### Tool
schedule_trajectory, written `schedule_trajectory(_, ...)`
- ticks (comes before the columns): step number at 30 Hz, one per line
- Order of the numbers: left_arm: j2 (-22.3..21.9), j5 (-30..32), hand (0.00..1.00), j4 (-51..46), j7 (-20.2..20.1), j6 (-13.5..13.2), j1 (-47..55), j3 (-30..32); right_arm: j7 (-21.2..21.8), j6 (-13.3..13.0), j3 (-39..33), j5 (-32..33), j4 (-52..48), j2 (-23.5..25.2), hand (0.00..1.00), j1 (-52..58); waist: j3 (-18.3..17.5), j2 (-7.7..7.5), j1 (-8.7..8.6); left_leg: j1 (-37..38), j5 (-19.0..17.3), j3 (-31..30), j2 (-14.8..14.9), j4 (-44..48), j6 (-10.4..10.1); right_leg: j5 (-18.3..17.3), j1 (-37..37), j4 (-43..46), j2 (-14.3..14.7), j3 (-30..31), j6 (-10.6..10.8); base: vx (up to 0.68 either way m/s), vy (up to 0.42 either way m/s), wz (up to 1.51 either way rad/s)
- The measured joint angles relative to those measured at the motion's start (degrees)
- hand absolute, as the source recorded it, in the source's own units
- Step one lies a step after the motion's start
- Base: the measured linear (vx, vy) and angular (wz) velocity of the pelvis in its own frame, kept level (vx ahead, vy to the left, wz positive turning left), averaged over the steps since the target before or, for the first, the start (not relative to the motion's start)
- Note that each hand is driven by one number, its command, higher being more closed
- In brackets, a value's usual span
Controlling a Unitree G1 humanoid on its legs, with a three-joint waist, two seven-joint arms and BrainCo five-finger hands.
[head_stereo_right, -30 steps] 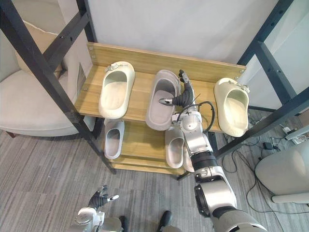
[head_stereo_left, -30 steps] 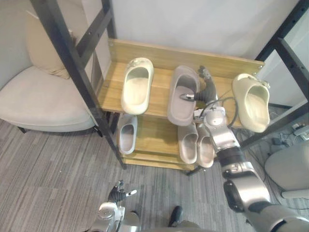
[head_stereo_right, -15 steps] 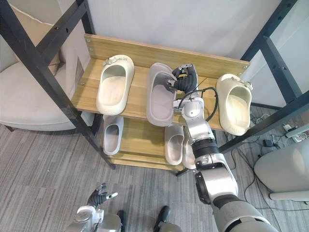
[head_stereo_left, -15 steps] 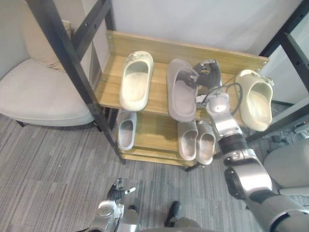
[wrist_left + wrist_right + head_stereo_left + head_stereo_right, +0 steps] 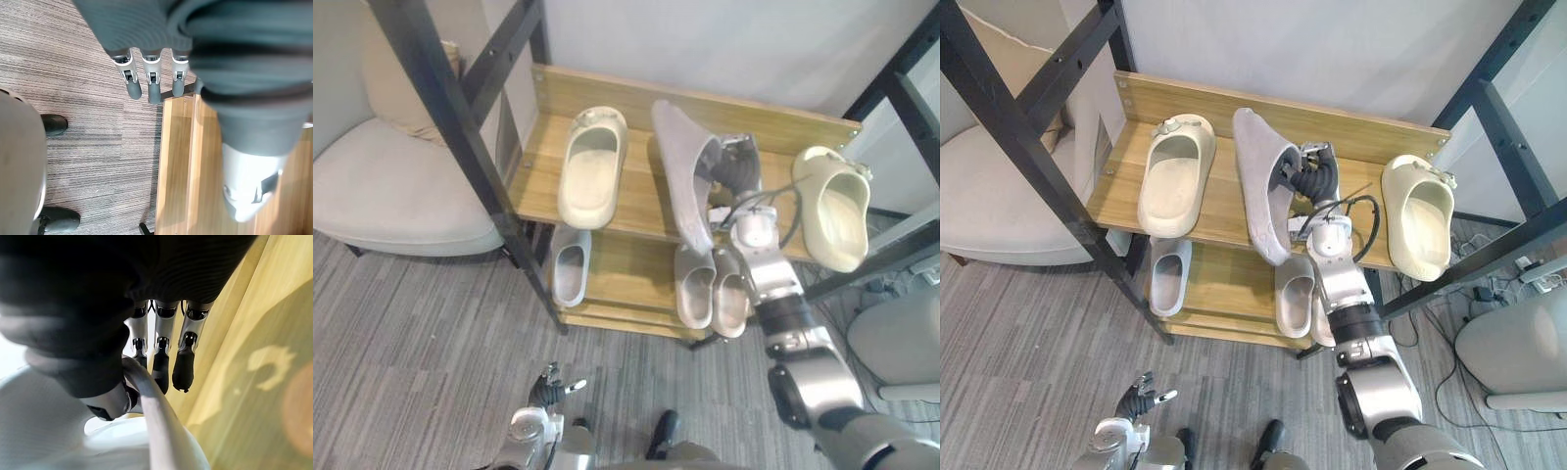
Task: Organize the slippers on the shoe rack
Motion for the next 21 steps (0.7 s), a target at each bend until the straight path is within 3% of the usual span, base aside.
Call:
schedule_trajectory(10, 0.0, 1.4, 0.0, 0.5, -0.1, 0.0, 0.1, 0.0, 0.3, -5.6, 3.4, 0.0, -19.9, 3.9, 1.0, 7.9, -0.1, 0.13, -1.06, 2.1, 0.0, 0.0, -0.3, 0.4, 0.0, 0.0, 2.0, 0.5, -0.5, 0.1, 0.1, -0.03, -0.028, -0.01)
schedule_trajectory(16, 0.0, 2.2, 0.0, 2.2, 0.0, -0.1, 0.2, -0.1, 3.5, -8.0, 7.7, 1.8, -29.7, 5.1, 1.0, 16.4, -1.3, 0.33, -2.62, 2.2, -0.1, 0.3, -0.2, 0.2, 0.0, -0.1, 2.0, 0.5, -0.5, 0.0, 0.1, -0.07, -0.045, 0.0)
schedule_trajectory(21, -0.5, 2.3, 0.0, 3.9, -0.1, 0.0, 0.7, -0.5, 7.2, -8.8, 10.1, 4.2, -33.8, 4.8, 1.0, 26.3, -3.5, 1.47, -3.69, 2.2, -0.1, 0.8, -0.2, -0.6, 0.0, -0.1, 1.8, 0.5, -0.5, 0.1, 0.1, -0.02, -0.027, -0.07)
